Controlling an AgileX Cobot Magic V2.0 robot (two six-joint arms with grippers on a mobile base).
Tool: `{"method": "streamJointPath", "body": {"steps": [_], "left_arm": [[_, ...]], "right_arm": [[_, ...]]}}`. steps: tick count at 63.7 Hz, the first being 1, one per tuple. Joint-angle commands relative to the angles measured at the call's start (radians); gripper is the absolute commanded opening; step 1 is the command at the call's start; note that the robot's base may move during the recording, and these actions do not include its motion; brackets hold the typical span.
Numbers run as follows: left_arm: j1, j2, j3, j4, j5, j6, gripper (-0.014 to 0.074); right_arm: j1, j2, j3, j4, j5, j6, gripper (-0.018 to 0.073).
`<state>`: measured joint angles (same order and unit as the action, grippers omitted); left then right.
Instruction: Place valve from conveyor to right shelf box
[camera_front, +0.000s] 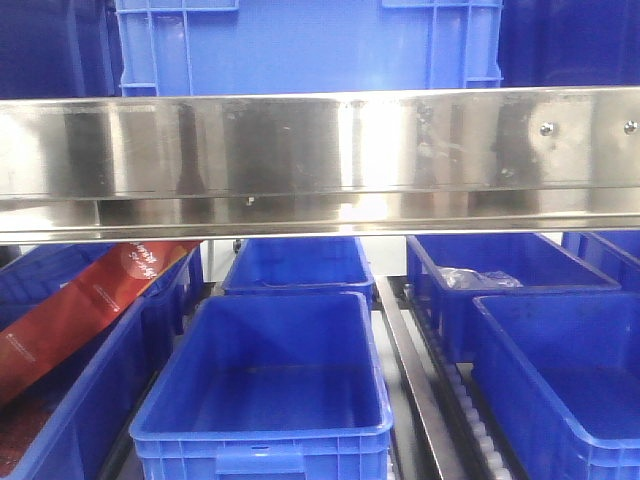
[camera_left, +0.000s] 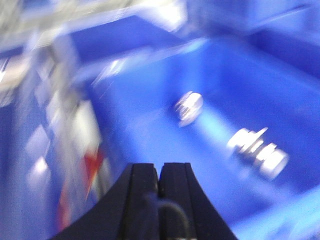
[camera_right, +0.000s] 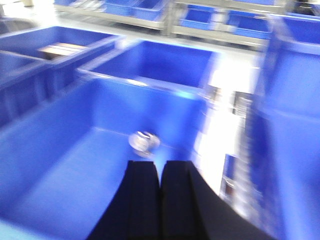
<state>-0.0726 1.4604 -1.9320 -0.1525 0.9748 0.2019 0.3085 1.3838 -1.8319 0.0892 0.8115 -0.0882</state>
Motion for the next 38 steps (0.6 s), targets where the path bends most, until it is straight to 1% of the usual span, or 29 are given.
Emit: {"method": "streamJointPath", "body": {"steps": [1,4,8,11,14,21,28,34,38], "left_arm": [[0.043,-0.100,0.125,-0.038,-0.066,-0.011,-0.0111],[0.063,-0.181,0.244,-0.038,-0.120,-0.011,-0.0111],[0.073,-0.270,0.370,-0.038,-0.179,-0.011,-0.0111],[0.073,-0.333,0.458,-0.038,-0.226,-0.011,-0.0111],[0.073,-0.420,0.578,-0.038,-0.282,-0.011,-0.0111],[0.073,-0.606,0.829,-0.038,-0.437,-0.011,-0.0111],[0.073,-0.763,1.048,-0.038,-0.596,-0.011,-0.0111],[0.073,-0.887,1.207,-0.038,-0.675,-0.011,-0.0111],[0.073,-0.952,1.290,-0.038,-0.698,-0.011,-0.0111]], "right_arm": [[-0.010,-0.086,0.129,-0.004,-0.067,-0.008,-0.0157],[-0.010,-0.142,0.226,-0.004,-0.128,-0.008,-0.0157],[-0.010,-0.211,0.355,-0.004,-0.200,-0.008,-0.0157],[-0.010,-0.273,0.447,-0.004,-0.250,-0.008,-0.0157],[-0.010,-0.326,0.538,-0.004,-0.295,-0.008,-0.0157],[-0.010,-0.448,0.742,-0.004,-0.395,-0.008,-0.0160],[-0.010,-0.564,0.944,-0.004,-0.487,-0.008,-0.0162],[-0.010,-0.642,1.087,-0.004,-0.551,-0.008,-0.0162],[-0.010,-0.691,1.167,-0.004,-0.590,-0.008,-0.0162]]}}
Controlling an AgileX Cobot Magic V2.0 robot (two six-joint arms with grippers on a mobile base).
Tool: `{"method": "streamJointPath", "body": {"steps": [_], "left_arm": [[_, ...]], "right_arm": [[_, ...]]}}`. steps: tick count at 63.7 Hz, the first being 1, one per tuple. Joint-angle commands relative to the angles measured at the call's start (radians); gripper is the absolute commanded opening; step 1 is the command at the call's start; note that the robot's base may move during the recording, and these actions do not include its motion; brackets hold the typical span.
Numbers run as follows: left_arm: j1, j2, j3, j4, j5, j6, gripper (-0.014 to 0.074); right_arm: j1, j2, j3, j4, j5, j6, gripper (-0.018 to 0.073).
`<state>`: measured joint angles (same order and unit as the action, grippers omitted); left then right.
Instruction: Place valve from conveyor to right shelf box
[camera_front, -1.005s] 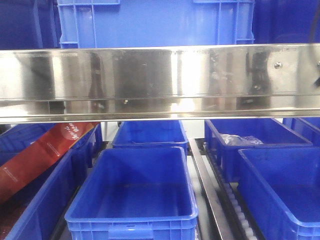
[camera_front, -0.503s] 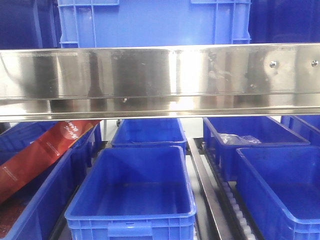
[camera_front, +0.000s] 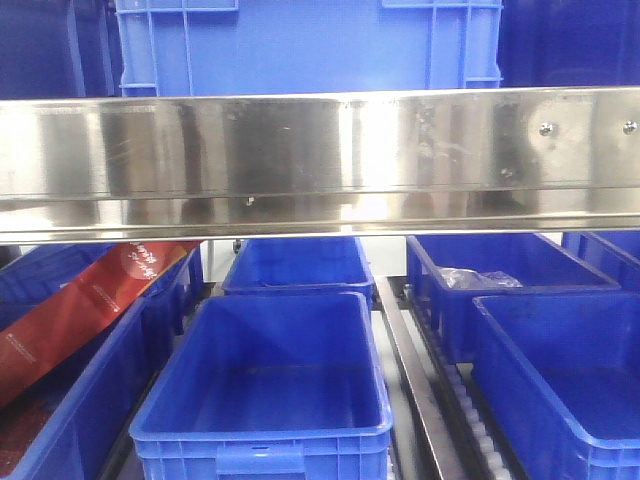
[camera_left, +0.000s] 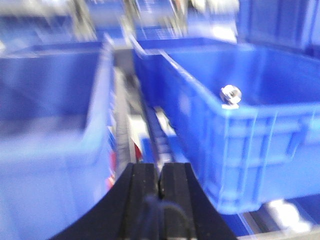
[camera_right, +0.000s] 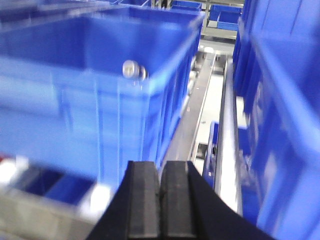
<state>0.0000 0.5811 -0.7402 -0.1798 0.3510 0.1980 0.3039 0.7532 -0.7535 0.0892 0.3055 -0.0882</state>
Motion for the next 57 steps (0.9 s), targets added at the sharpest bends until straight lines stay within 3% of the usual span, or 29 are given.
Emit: {"method": "streamJointPath", "body": {"steps": [1,16,57], "left_arm": [[0.000,-0.091,0.124,-0.010,-0.082,-0.007,-0.0111],[0.000,-0.205,0.321,-0.022,-0.143,-0.007,-0.0111],[0.000,-0.210,0.331,-0.022,-0.154,-0.007,-0.0111]], "right_arm": [[-0.006,-0.071,0.113,-0.004,-0.092,-0.008,-0.0162],[-0.006,-0.159,0.316,-0.004,-0.259,-0.008,-0.0162],[-0.006,-0.159,0.325,-0.004,-0.263,-0.008,-0.0162]]}}
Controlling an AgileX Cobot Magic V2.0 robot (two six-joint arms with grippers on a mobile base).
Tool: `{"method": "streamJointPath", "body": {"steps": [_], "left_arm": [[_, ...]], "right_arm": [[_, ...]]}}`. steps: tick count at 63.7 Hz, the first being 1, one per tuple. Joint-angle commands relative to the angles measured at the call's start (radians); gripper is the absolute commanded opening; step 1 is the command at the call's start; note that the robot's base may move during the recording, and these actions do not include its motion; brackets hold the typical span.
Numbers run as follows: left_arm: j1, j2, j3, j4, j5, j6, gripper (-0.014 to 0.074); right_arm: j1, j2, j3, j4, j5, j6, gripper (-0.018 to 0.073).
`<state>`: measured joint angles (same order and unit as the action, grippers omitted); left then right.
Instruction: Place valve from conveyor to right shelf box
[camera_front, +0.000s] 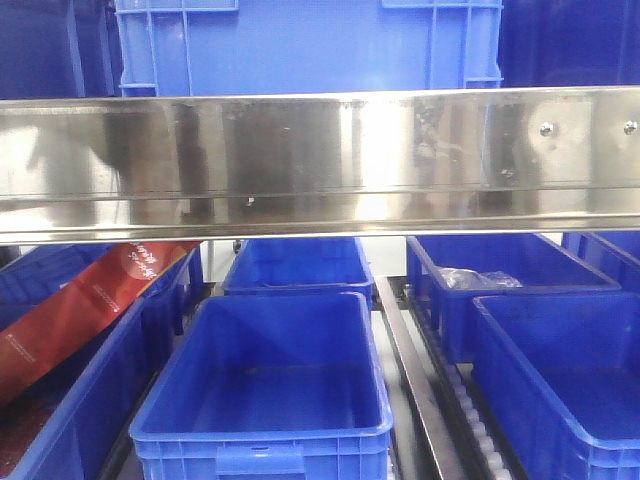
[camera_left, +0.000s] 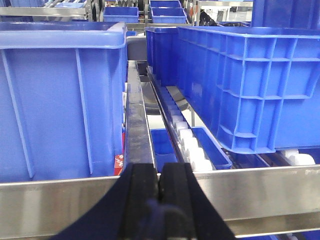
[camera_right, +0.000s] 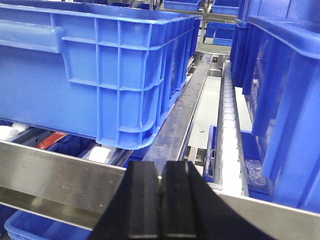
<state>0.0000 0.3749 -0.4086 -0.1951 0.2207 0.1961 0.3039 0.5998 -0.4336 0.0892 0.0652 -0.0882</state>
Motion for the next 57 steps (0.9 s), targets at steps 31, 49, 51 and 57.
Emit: {"method": "streamJointPath", "body": {"steps": [31,49,51,57], "left_arm": [[0.093,-0.197,0.213,0.156,-0.145,-0.122,-0.0111],[0.108,-0.375,0.409,0.154,-0.155,-0.122,-0.0111],[0.108,-0.375,0.409,0.154,-0.148,-0.122,-0.0111],[0.108,-0.375,0.409,0.154,-0.144,-0.122,-0.0111]], "right_arm": [[-0.006,-0.006,0.005,-0.004,-0.023,-0.008,-0.0162],[-0.006,-0.006,0.005,-0.004,-0.023,-0.008,-0.0162],[-0.006,-0.006,0.005,-0.004,-0.023,-0.008,-0.0162],[-0.006,-0.006,0.005,-0.004,-0.028,-0.008,-0.0162]]}}
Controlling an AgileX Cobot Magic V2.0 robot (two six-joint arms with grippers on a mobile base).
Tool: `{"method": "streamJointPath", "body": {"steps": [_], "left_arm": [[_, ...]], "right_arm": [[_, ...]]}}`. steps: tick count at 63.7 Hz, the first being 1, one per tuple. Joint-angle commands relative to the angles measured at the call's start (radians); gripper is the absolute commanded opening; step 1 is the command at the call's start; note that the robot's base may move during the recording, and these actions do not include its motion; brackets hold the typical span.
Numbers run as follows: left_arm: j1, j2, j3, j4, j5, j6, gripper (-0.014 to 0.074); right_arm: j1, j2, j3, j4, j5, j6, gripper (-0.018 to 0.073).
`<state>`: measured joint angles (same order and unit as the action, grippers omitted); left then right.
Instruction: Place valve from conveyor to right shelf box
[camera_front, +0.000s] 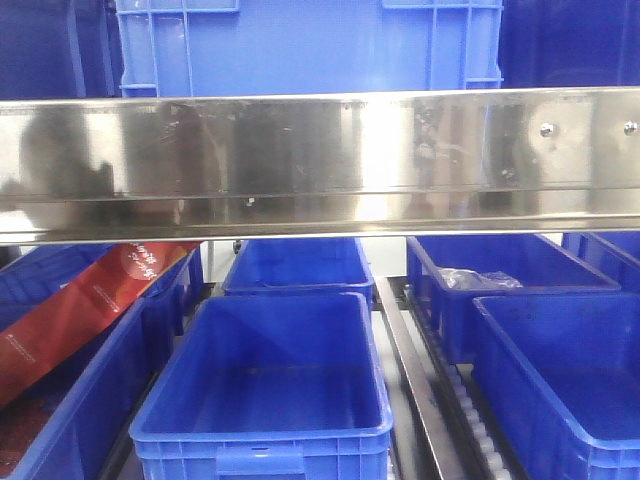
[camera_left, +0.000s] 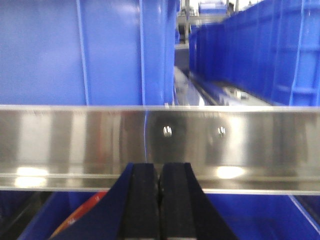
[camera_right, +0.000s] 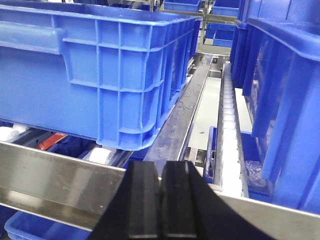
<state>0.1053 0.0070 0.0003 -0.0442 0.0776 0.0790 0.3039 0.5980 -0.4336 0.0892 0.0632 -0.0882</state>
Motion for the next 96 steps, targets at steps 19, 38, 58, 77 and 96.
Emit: {"method": "streamJointPath", "body": {"steps": [19,38,58,77,96], "left_arm": [[0.003,-0.007,0.000,0.003,-0.022,-0.005,-0.0111],[0.003,-0.007,0.000,0.003,-0.022,-0.005,-0.0111],[0.003,-0.007,0.000,0.003,-0.022,-0.005,-0.0111],[0.003,-0.007,0.000,0.003,-0.022,-0.005,-0.0111],[0.003,-0.007,0.000,0.003,-0.022,-0.005,-0.0111]], "right_arm": [[-0.006,-0.004,0.005,-0.004,-0.026,-0.008,-0.0162],[-0.006,-0.004,0.005,-0.004,-0.026,-0.008,-0.0162],[-0.006,-0.008,0.005,0.001,-0.017,-0.008,-0.0162],[-0.200,-0.177,0.090,0.001,0.042,0.037,-0.0162],[-0.322,-0.447,0.329,0.001,0.033,0.044,-0.0162]]}}
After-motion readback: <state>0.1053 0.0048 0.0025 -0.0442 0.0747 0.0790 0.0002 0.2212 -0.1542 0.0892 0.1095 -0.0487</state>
